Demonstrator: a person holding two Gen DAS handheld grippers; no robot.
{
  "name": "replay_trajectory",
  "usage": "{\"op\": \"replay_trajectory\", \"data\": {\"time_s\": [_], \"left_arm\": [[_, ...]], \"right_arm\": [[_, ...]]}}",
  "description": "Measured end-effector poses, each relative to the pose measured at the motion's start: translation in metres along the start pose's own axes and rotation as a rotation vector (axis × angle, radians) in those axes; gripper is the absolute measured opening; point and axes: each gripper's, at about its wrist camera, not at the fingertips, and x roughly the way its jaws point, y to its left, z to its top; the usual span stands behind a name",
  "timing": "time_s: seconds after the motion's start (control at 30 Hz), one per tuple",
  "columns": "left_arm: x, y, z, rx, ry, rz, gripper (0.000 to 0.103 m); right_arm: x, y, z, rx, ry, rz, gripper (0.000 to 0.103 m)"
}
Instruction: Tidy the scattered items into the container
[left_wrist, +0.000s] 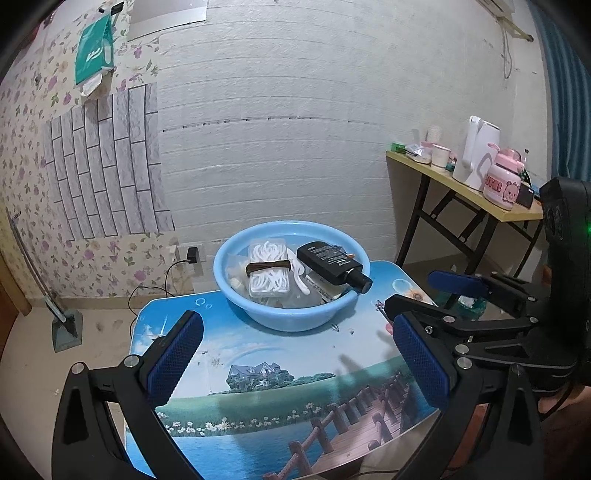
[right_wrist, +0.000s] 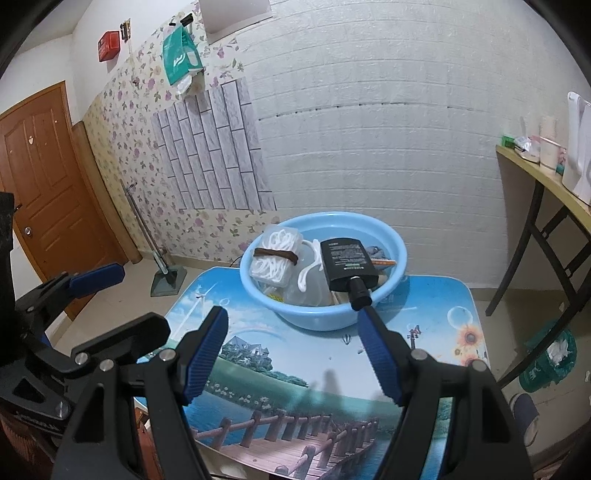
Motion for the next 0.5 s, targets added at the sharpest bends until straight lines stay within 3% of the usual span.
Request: {"op": "replay_trajectory", "data": {"time_s": [0.2,0.4,0.5], "left_arm": [[-0.004,-0.002,0.003,0.011,-0.020,0.038,0.103],[-0.003,0.007,0.004,-0.025,-0.017,0.053,0.103],[-0.002,0.011,0.004,-0.043,-0.009,0.085,0.103]], "right_arm": [[-0.008,0.003,0.002,-0.034,-0.060,-0.052,0.073],[-0.009,-0.003,0.003,0.006,-0.061,-0.033,0.074],[-0.007,-0.004,0.002,0.003,-0.057,-0.040,0.090]]}}
